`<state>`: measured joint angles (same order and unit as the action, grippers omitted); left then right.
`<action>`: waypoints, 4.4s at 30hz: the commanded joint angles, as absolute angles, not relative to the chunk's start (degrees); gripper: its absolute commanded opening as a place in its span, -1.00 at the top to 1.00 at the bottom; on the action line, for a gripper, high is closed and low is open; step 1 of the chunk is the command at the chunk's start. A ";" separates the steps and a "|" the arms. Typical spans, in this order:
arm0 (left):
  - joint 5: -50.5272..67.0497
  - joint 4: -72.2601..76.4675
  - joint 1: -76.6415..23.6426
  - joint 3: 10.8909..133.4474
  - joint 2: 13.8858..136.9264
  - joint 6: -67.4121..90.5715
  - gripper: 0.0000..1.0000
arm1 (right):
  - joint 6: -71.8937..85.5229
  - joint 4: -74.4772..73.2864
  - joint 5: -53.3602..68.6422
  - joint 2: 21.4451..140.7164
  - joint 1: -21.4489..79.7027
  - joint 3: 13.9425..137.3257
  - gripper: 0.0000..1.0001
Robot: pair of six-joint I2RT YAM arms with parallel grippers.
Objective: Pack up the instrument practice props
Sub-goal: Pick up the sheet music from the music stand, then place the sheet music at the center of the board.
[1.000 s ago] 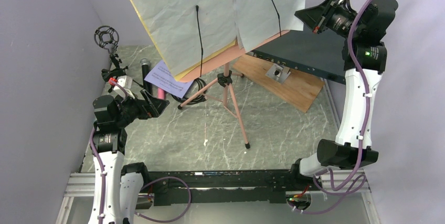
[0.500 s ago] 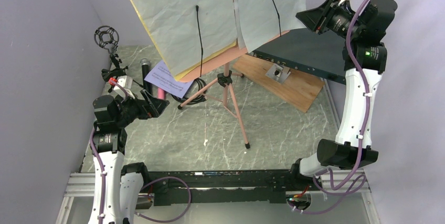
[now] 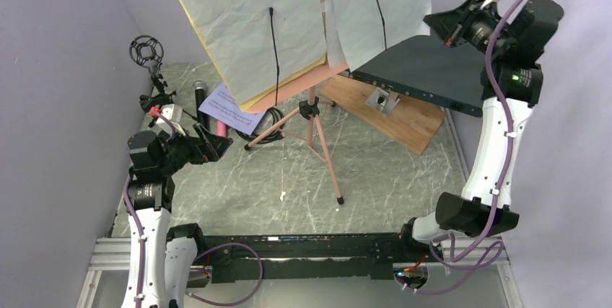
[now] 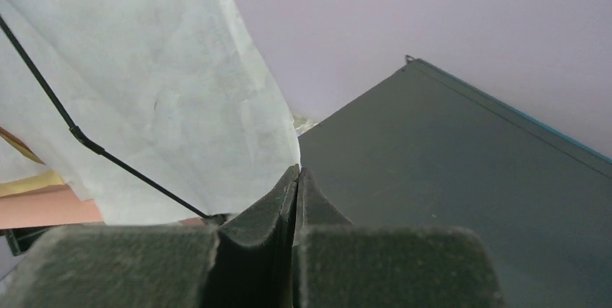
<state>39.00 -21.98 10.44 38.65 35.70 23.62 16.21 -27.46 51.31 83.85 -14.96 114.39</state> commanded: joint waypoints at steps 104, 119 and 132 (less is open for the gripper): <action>43.38 43.99 -30.36 25.01 47.09 57.04 -0.99 | -26.64 -77.46 94.39 30.03 -39.99 85.54 1.00; 38.04 64.67 -37.88 30.24 66.46 59.58 -0.99 | -31.34 -85.87 91.21 23.59 -39.55 75.24 1.00; 36.70 65.61 -39.27 32.61 70.96 63.06 -0.83 | -31.63 -84.01 89.26 17.69 -38.77 63.78 1.00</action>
